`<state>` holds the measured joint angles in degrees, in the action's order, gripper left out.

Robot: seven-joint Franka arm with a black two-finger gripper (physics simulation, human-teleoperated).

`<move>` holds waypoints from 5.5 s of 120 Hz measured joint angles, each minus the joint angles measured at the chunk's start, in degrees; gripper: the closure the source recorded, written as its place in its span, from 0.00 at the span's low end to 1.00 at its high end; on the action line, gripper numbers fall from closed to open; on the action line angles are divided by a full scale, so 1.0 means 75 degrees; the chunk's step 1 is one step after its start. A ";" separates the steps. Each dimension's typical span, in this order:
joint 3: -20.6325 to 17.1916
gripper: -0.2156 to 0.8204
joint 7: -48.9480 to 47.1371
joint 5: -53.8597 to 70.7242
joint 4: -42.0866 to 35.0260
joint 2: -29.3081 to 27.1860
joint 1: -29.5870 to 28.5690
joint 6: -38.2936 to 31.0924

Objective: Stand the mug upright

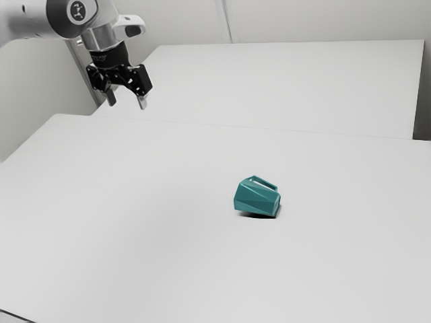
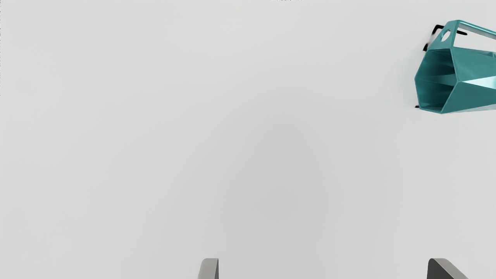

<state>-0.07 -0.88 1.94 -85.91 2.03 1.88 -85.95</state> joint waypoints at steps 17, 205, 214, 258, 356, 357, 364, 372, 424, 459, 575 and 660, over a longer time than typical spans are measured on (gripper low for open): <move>-0.0009 0.23 -0.0025 -0.0006 0.0025 0.0000 -0.0028 -0.0028; 0.0116 0.25 0.5960 -0.9020 -0.3768 0.2229 -0.0073 -0.3321; 0.0115 0.25 0.5956 -0.9011 -0.3668 0.2374 -0.0064 -0.3327; 0.0107 0.24 0.5943 -0.9008 -0.3195 0.2953 0.0141 -0.3338; 0.0057 0.62 0.5935 -0.9096 -0.3033 0.3189 0.0475 -0.3341; 0.0057 0.63 0.5935 -0.9096 -0.3033 0.3189 0.0475 -0.3341; 0.0057 0.71 0.5936 -0.9096 -0.3033 0.3182 0.0476 -0.3341; 0.0057 0.79 0.5936 -0.9096 -0.3033 0.3173 0.0479 -0.3341; 0.0022 0.95 0.5805 -0.8388 -0.3119 0.2199 0.0450 -0.3524; 0.0053 0.96 0.4967 -0.5567 -0.3132 0.1211 0.0375 -0.3562; 0.0003 0.97 0.1723 -0.0536 -0.5567 -0.0794 0.0346 -0.5131; -0.0075 0.97 0.0421 -0.0491 -0.6278 -0.0834 0.0436 -0.5860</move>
<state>-0.64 2.28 -1.74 -133.00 -4.23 5.15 -129.90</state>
